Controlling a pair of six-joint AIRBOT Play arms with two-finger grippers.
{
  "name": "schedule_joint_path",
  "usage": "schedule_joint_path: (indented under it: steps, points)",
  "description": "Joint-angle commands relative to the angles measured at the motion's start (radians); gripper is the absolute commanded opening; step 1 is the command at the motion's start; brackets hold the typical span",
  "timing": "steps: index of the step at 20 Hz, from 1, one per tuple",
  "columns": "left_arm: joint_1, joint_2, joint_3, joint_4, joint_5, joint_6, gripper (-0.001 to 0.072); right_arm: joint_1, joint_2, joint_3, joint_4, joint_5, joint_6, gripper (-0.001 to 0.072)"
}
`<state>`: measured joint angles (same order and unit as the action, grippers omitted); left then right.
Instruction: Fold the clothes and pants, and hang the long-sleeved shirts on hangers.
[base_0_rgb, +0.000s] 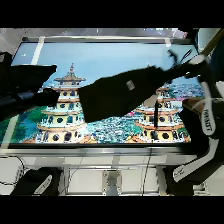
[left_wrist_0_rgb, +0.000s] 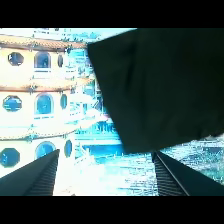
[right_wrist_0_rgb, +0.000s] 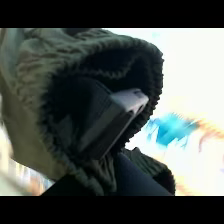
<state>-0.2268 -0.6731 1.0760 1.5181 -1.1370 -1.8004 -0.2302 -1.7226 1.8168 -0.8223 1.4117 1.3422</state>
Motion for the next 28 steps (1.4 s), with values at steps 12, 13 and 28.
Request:
schedule_joint_path:
  steps: [12,13,28]
  points:
    - [0.000,0.001,0.001,0.000,0.000,0.000,0.0654,-1.068,0.561,-0.236,-0.234,0.294,0.168,0.0017]
    - [0.000,0.001,0.001,0.000,0.000,0.000,0.0653,-1.130,0.609,-0.353,-0.233,0.261,0.168,0.0018]
    - [0.000,0.001,0.001,0.000,0.000,0.000,0.0654,-1.273,0.793,-0.373,-0.374,0.179,0.256,0.0457]
